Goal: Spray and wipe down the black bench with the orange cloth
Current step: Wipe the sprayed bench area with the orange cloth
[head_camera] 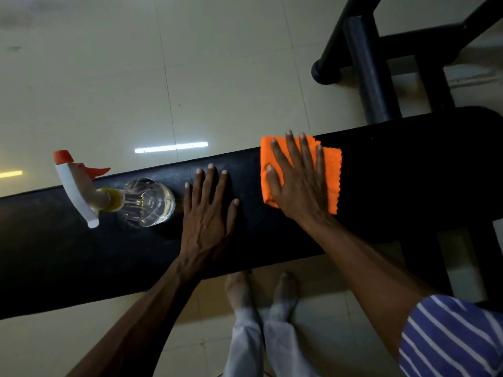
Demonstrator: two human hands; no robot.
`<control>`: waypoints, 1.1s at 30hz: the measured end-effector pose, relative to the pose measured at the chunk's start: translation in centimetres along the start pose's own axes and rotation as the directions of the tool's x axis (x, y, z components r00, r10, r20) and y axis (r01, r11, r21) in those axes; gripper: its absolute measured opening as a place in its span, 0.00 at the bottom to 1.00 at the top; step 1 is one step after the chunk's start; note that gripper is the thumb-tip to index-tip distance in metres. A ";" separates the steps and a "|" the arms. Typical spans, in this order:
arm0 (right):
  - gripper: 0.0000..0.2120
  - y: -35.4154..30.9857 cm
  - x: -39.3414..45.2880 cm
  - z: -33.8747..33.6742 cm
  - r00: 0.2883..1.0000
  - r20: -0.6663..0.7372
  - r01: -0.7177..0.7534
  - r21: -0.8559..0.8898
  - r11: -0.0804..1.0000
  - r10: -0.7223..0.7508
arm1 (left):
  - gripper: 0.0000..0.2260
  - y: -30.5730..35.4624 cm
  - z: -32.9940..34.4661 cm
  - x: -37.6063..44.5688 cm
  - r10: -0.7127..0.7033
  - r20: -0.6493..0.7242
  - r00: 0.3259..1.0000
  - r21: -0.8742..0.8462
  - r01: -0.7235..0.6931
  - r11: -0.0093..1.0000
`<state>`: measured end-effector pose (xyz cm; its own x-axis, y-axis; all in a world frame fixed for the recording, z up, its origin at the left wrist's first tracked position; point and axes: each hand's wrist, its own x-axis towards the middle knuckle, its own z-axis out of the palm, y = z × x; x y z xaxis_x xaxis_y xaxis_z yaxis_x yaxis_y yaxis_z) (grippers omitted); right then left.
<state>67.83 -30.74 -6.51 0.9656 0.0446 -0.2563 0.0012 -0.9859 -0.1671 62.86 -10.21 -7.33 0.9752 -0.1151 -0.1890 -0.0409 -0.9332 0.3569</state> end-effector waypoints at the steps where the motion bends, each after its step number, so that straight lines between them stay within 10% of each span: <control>1: 0.29 -0.4 0.8 0.8 0.998 -0.044 -0.048 -0.004 0.999 0.048 | 0.27 -0.5 0.2 0.1 0.012 -0.016 1.000 -0.007 -0.012 1.000; 10: 0.29 -0.1 -2.0 4.2 0.896 -0.061 0.435 -0.074 0.897 -0.440 | 0.26 -1.6 -0.5 -0.3 0.023 0.010 1.000 -0.065 -0.022 0.998; 17: 0.28 -5.2 1.6 4.1 0.976 -0.204 0.087 0.033 0.996 -0.079 | 0.28 -2.3 0.3 -1.3 0.004 -0.051 0.999 -0.136 -0.011 0.991; 25: 0.29 -1.3 -4.6 4.0 0.868 -0.028 0.490 -0.109 0.865 -0.496 | 0.28 -2.2 0.2 -2.3 0.008 -0.067 0.998 -0.136 -0.017 0.991; 33: 0.28 -4.7 1.9 3.3 0.984 -0.175 0.026 -0.007 1.000 -0.027 | 0.27 -3.0 0.5 -0.4 0.032 -0.078 0.996 -0.113 -0.041 0.993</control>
<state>68.76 -25.48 -9.38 0.9958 0.0420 -0.0814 0.0279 -0.9856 -0.1667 62.52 -7.57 -8.83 0.9875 -0.1177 -0.1052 -0.0557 -0.8834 0.4654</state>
